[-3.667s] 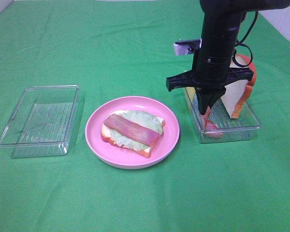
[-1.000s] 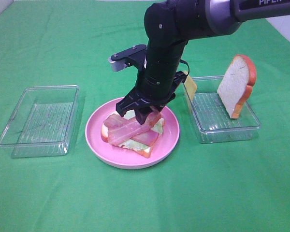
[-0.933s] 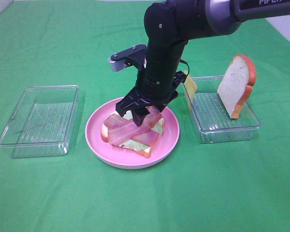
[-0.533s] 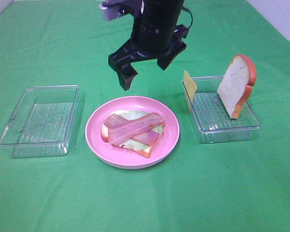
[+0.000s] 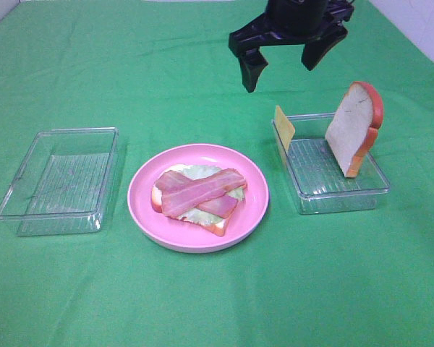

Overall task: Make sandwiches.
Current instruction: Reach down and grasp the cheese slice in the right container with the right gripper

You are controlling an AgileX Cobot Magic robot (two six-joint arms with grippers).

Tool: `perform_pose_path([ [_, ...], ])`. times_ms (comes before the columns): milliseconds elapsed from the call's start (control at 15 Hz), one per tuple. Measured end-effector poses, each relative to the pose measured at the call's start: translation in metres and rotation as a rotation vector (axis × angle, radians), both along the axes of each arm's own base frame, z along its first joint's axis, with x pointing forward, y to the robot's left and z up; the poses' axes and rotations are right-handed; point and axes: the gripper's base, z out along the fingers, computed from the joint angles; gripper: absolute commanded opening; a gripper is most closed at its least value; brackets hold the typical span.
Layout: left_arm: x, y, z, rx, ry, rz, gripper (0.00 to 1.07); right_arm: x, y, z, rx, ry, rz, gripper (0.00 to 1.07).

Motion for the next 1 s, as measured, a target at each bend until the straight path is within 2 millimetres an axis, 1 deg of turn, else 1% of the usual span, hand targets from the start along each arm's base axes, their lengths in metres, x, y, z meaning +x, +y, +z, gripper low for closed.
perform_pose_path([
  [67,0.0,0.0,0.0,0.0,0.0,0.0,1.01,0.003,-0.006,-0.001,0.008,0.005,-0.018,0.97],
  [133,0.0,0.0,0.0,0.0,0.0,0.0,1.01,0.011,-0.022,-0.009,0.026,0.039,-0.064,0.97],
  [200,0.0,0.0,0.0,0.0,0.0,0.0,1.01,0.014,-0.024,-0.015,0.03,0.054,-0.073,0.97],
  [400,0.0,0.0,0.0,0.0,0.0,0.0,1.01,0.018,-0.022,-0.027,0.049,0.08,-0.081,0.97],
  [600,0.0,0.0,0.0,0.0,0.0,0.0,1.01,0.023,-0.018,-0.046,0.053,0.12,-0.084,0.97],
  [667,0.0,0.0,0.0,0.0,0.0,0.0,1.01,0.027,-0.016,-0.063,0.046,0.143,-0.089,0.97],
  [1000,0.0,0.0,0.0,0.0,0.0,0.0,1.01,0.035,-0.013,-0.093,0.043,0.169,-0.116,0.97],
])
